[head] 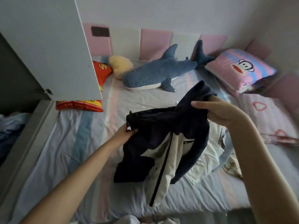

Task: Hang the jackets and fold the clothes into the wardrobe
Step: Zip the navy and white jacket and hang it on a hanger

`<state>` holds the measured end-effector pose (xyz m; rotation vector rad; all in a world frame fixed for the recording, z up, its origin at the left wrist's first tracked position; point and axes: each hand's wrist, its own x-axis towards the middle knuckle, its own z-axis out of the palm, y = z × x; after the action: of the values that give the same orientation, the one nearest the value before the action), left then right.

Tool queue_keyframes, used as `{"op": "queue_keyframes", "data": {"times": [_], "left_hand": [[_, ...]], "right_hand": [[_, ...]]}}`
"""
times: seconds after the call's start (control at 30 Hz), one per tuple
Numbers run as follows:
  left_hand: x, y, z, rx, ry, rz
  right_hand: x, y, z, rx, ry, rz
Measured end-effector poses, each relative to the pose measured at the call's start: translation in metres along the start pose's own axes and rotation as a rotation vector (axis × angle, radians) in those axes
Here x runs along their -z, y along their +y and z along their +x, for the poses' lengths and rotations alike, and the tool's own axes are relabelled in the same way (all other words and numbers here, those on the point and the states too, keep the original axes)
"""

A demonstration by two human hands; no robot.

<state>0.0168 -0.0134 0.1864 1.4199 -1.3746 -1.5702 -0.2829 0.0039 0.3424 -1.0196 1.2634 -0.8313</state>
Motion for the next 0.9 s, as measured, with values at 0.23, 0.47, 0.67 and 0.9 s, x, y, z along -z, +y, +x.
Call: {"op": "queue_keyframes", "data": {"times": [0.23,0.47,0.67,0.9], "left_hand": [[0.034,0.037,0.004,-0.241,-0.023,0.135],[0.064,0.045,-0.023,-0.376,-0.005,0.445],[0.039,0.064,-0.079,-0.679,0.326,0.199],[0.039,0.019,-0.075,-0.31,0.461,0.549]], "right_hand": [[0.023,0.075,0.009,-0.22,0.332,-1.105],[0.018,0.098,-0.004,0.183,0.324,-0.685],[-0.014,0.115,-0.048,0.546,0.448,-0.597],[-0.011,0.171,-0.015,0.098,0.434,-0.974]]}}
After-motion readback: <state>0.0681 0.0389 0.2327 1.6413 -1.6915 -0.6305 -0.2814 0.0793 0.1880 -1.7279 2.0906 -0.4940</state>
